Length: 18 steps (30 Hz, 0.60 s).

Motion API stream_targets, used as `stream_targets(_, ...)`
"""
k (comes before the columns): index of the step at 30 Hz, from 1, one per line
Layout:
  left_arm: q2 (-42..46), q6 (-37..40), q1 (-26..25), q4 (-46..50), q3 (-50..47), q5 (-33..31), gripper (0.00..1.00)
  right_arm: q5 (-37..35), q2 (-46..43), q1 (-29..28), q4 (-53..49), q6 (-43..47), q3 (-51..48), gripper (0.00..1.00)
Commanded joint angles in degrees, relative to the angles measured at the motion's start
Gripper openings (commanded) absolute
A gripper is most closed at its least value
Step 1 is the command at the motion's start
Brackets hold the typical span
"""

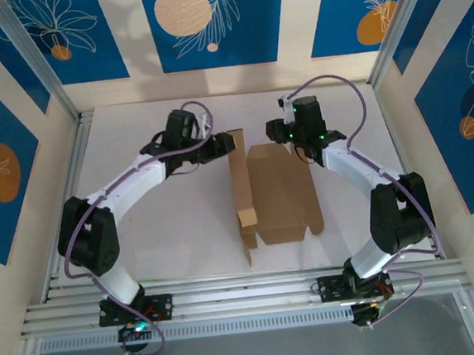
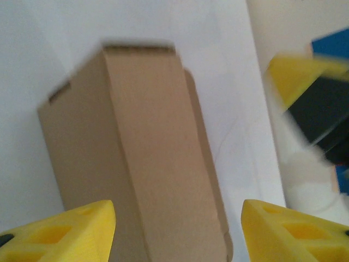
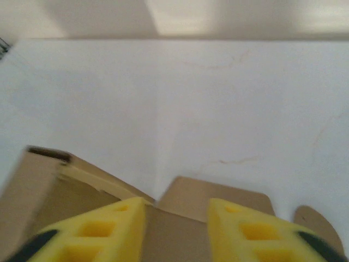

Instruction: Fold the paper box

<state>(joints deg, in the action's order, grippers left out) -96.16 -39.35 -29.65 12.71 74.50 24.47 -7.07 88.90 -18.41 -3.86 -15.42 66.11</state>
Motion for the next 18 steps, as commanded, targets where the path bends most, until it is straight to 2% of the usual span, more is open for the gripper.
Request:
stream_targets(1,-0.6,2.9,-1.1,1.0,-1.1,0.0,0.62,3.1,-4.2,-0.7,-9.2,-9.6,0.8,0.03)
stream_targets(4,-2.8,5.7,-1.3,2.3,1.1,1.4,0.62,15.7,-5.7,1.0,-11.7,-14.0,0.9,0.0)
stream_targets(6,-4.9,8.5,-1.3,5.1,4.4,2.0,0.62,24.4,-7.8,1.8,-6.1,-17.2,-3.6,0.0)
stream_targets(8,-7.2,11.2,-1.5,8.2,8.3,2.3,0.61,29.8,-10.2,1.9,0.1,-20.1,-8.5,0.06)
stream_targets(10,-9.6,13.5,-1.6,10.2,11.7,2.6,0.6,29.2,-13.3,0.6,2.3,-20.9,-12.1,0.0)
stream_targets(13,-13.4,17.5,-1.6,13.3,18.0,3.2,0.6,30.8,-16.0,0.8,4.0,-23.2,-15.5,0.0)
stream_targets(14,-14.7,18.6,-1.7,14.0,19.9,3.4,0.6,30.9,-16.1,0.8,2.5,-23.0,-15.2,0.04)
stream_targets(16,-18.6,21.5,-1.9,16.9,25.7,3.4,0.6,31.8,-16.1,0.7,0.2,-23.2,-14.4,0.21)
stream_targets(18,-22.8,23.6,-2.1,20.2,32.4,3.6,0.6,32.7,-15.7,0.8,-0.2,-24.9,-14.2,0.32)
